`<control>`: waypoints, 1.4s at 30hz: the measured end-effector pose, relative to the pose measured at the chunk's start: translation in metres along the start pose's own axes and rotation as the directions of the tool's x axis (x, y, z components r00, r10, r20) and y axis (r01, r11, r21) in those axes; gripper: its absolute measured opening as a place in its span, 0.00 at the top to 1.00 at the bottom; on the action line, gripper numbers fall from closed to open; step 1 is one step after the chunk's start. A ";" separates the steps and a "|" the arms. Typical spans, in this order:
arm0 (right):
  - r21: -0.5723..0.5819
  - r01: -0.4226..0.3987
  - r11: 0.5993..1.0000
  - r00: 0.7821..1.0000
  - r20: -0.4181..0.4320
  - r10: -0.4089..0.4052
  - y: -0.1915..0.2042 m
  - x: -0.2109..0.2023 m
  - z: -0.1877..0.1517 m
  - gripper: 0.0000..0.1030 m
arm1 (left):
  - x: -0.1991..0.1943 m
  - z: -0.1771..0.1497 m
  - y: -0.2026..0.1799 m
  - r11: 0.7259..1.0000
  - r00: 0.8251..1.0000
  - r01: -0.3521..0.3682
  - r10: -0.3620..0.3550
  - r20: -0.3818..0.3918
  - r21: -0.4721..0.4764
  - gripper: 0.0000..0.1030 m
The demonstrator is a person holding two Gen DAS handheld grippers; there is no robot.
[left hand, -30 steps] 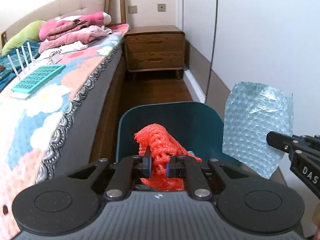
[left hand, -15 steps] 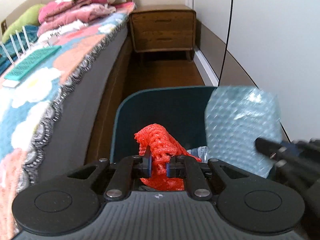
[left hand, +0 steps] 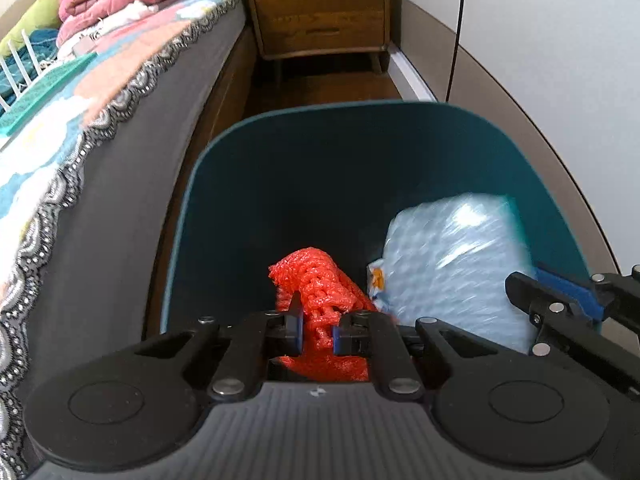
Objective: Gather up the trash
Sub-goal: 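Open both tools to drop mesh sleeve and bubble wrap into wastebasket, then lower both tools down to the remaining trash pile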
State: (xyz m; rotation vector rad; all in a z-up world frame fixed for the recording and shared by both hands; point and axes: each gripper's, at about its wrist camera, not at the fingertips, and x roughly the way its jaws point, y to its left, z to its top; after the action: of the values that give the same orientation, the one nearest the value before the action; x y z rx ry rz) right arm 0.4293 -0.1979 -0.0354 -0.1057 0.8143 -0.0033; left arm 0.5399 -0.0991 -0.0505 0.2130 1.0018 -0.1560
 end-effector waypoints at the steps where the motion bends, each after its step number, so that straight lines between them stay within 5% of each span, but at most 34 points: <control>1: 0.005 -0.008 1.000 1.000 -0.007 0.008 -0.001 0.000 -0.001 0.90 | 0.002 -0.001 -0.001 1.000 1.000 0.001 -0.001 -0.006 0.000 0.88; 11: 0.027 -0.062 0.998 0.998 0.004 0.062 -0.010 -0.012 -0.006 0.78 | 0.005 -0.004 -0.003 1.000 0.999 0.031 -0.031 -0.012 -0.004 0.86; 15: 0.037 -0.082 0.996 0.997 0.012 0.081 -0.014 -0.018 -0.007 0.71 | 0.000 -0.005 -0.002 0.999 0.999 0.041 -0.041 -0.001 -0.011 0.70; 18: 0.027 -0.094 0.995 0.995 0.024 0.093 -0.015 -0.024 -0.008 0.68 | -0.005 -0.005 -0.002 0.998 0.998 0.063 -0.063 -0.001 -0.013 0.68; 22: 0.044 -0.116 0.992 0.992 0.051 0.114 -0.021 -0.036 -0.009 0.62 | -0.016 -0.007 0.001 0.998 0.997 0.067 -0.066 0.029 -0.015 0.39; 42: 0.058 -0.169 0.984 0.969 0.190 0.155 -0.036 -0.100 -0.042 0.40 | -0.094 -0.055 0.005 0.993 0.987 0.066 -0.079 0.142 0.095 0.39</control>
State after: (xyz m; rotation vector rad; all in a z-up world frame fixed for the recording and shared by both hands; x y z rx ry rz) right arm 0.3308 -0.2331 0.0120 0.0309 0.6341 0.1294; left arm 0.4457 -0.0771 0.0012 0.2442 0.8585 -0.2801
